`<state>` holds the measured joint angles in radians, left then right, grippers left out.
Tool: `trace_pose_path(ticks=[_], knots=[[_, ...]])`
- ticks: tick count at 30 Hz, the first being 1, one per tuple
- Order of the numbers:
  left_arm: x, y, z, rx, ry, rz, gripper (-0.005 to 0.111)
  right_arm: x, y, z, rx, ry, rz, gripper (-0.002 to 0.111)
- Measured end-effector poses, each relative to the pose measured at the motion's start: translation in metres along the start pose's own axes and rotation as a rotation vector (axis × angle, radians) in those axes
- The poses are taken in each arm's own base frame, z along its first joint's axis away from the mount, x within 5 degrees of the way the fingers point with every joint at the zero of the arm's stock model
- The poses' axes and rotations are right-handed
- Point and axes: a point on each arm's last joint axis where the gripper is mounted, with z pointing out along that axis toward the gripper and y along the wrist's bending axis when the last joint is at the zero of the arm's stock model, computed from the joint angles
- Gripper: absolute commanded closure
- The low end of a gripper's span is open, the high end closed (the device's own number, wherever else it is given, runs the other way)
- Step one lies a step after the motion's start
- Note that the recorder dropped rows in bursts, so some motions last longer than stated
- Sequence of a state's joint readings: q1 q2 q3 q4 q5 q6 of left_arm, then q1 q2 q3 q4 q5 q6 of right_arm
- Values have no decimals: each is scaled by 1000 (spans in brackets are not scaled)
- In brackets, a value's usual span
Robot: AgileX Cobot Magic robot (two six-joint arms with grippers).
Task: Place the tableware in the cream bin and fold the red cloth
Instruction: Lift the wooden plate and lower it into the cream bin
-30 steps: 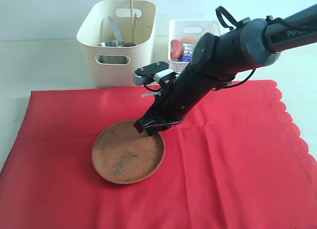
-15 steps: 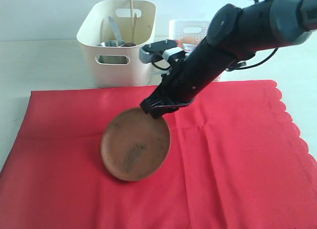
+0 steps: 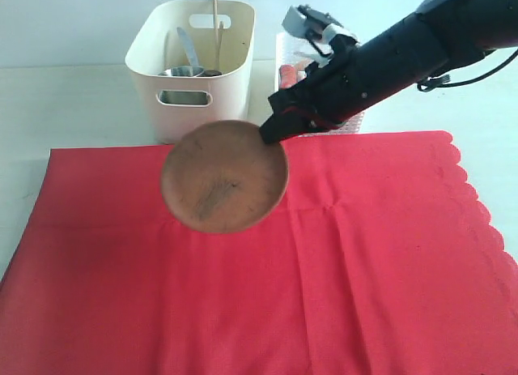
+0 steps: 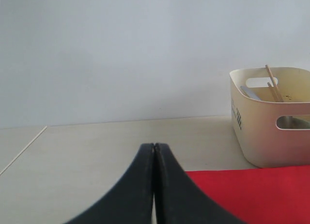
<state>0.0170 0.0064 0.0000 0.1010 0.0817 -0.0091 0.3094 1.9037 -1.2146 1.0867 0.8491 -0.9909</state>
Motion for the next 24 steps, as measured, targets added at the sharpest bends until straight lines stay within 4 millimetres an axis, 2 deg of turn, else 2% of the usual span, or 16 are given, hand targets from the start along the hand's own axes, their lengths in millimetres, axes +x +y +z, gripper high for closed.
trace_pose_path(ticks=[7, 15, 20, 24], knots=[[0, 0, 0, 0, 0, 0, 107, -28, -5, -23, -63, -169, 28, 108], [0, 0, 0, 0, 0, 0, 107, -78, -3, -37, -41, -363, -4, 108], [0, 0, 0, 0, 0, 0, 107, -107, -22, -27, -36, -474, 45, 108], [0, 0, 0, 0, 0, 0, 107, -121, -48, -4, -55, -528, 113, 108]])
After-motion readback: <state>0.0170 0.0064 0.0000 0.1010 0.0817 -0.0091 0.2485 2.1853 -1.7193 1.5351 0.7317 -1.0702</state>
